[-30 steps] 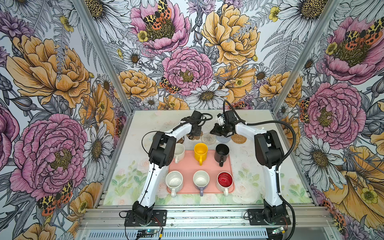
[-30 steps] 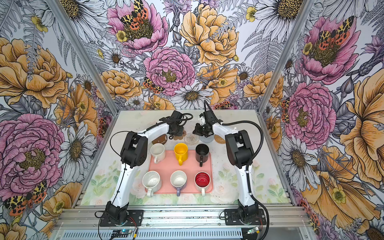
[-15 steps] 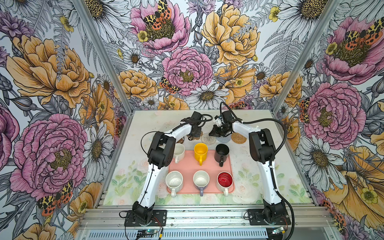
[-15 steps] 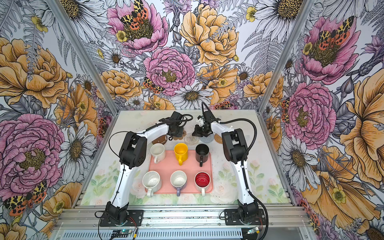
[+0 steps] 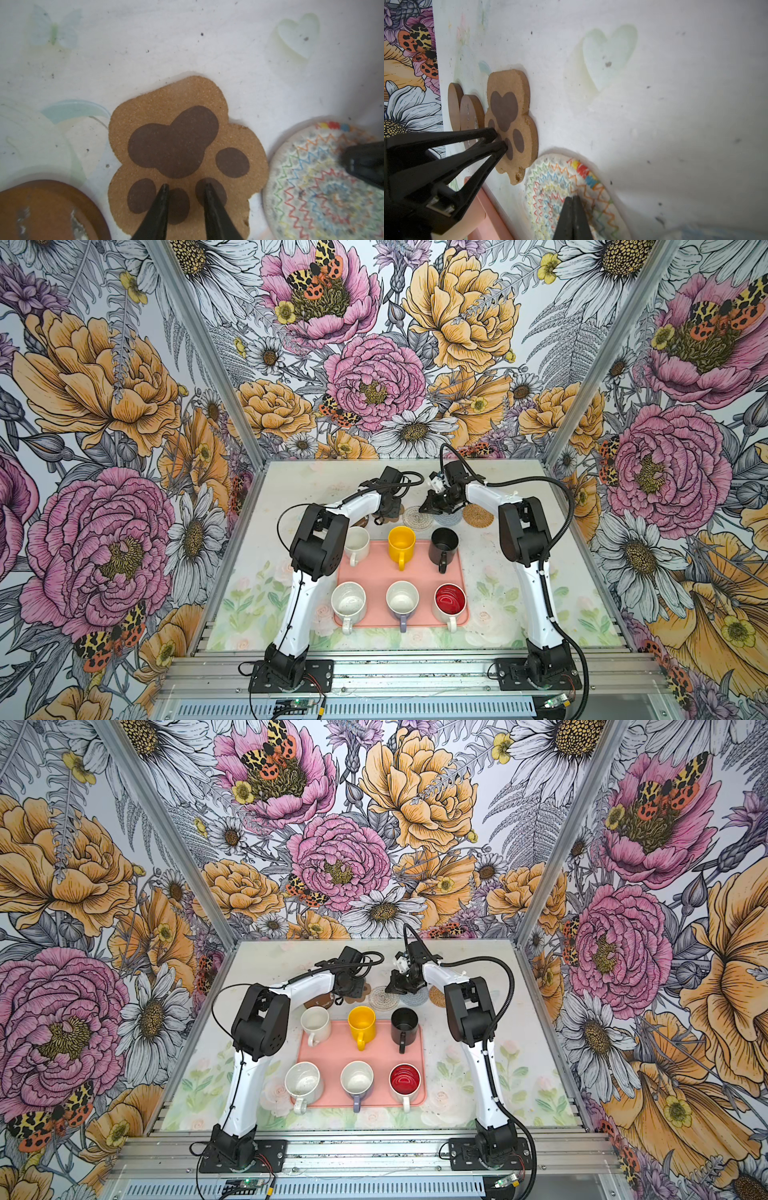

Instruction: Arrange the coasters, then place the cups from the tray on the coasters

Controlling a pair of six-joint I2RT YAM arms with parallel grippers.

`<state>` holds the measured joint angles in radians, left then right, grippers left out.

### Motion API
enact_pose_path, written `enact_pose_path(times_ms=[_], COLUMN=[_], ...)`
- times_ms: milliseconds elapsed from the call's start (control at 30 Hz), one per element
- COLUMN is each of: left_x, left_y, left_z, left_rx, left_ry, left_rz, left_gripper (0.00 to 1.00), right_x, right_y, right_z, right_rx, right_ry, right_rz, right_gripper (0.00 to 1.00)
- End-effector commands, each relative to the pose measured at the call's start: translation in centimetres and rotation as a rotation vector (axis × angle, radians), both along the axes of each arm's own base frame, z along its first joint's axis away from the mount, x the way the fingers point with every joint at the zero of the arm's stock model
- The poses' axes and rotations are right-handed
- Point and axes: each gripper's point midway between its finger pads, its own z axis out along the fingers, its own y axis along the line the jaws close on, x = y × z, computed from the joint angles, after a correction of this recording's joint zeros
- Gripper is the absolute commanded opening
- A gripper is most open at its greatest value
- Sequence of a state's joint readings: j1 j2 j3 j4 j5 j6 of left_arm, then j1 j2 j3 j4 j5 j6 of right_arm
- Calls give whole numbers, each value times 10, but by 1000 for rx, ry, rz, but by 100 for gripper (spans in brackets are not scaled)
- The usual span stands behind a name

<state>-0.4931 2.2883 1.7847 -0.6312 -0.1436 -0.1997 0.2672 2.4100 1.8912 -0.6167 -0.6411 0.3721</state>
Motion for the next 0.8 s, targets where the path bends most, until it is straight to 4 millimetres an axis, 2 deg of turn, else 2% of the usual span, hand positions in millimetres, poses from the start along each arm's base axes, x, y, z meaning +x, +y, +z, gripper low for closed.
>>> enact_pose_path(times_ms=[0, 367, 767], left_x=[-60, -69, -86], left_y=[27, 36, 36], left_z=[-58, -59, -62], left_rx=[86, 92, 83], left_ry=[270, 273, 286], left_rz=[10, 20, 13], left_gripper=[30, 29, 29], right_x=[-10, -4, 0], right_y=[-29, -35, -38], right_z=[-26, -16, -8], right_rx=[-119, -125, -123], right_ry=[71, 52, 42], right_rz=[-45, -69, -88], right_gripper=[0, 0, 0])
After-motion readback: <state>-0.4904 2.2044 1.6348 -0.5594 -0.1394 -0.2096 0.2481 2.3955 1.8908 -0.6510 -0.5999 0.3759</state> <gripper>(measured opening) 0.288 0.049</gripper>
